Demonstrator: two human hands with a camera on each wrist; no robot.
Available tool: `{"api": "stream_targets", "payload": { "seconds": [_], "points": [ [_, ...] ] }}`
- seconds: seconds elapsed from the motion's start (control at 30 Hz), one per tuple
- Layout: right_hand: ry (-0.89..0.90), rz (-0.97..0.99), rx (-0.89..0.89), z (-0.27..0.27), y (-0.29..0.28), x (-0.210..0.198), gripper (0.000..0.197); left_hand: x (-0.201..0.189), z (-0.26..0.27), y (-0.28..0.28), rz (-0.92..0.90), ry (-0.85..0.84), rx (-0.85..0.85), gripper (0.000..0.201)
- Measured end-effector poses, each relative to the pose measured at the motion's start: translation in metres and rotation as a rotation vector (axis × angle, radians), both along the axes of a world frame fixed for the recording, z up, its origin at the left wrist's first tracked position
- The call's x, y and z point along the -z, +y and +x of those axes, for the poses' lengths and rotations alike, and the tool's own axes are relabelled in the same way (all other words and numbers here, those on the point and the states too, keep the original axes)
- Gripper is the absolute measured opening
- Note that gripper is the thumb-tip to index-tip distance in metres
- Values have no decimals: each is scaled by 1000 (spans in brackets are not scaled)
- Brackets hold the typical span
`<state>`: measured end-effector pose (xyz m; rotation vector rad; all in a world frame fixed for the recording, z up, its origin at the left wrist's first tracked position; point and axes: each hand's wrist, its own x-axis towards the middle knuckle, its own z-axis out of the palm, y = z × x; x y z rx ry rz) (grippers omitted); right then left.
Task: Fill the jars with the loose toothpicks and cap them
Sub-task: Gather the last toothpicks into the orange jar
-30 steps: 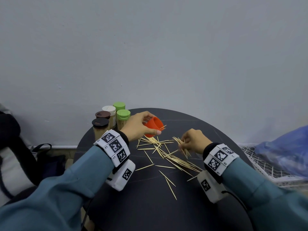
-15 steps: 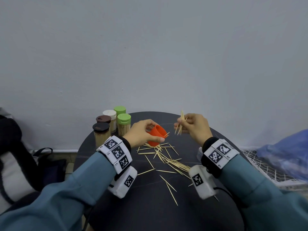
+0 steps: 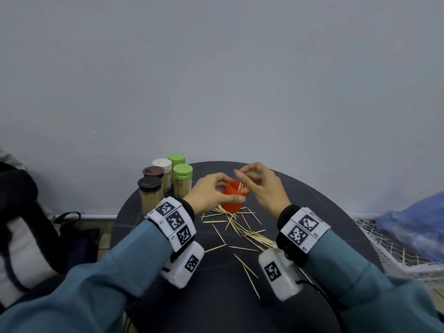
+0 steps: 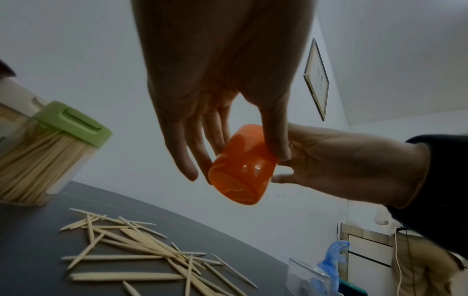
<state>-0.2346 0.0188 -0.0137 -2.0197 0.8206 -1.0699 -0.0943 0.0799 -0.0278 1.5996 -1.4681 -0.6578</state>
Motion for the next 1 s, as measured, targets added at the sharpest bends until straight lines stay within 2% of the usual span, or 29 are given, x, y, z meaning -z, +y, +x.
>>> {"api": "stream_targets", "payload": {
  "seconds": [0.2, 0.3, 0.4, 0.53, 0.6, 0.73, 0.9, 1.0],
  "points": [
    [51, 39, 51, -11, -9, -4, 26, -2, 1, 1, 8, 3, -21, 55],
    [183, 30, 116, -23, -12, -1, 27, -2, 4, 1, 2, -2, -48, 55],
    [532, 43, 105, -37, -14, 6, 33, -2, 6, 2, 2, 1, -63, 56],
    [1091, 107, -6, -49, -7, 14, 58, -2, 5, 2, 19, -7, -66, 57],
    [1235, 63, -29, -52, -2, 17, 60, -3, 4, 3, 22, -18, -67, 58],
    [1255, 22, -26, -52, 0, 26, 57, -2, 2, 4, 37, -44, -62, 59],
    [1221, 12, -37, -41, -1, 30, 36, -3, 1, 5, 48, -67, -58, 60],
    [1240, -7, -39, -36, -3, 31, 32, -4, 1, 6, 54, -79, -54, 62]
  ]
}}
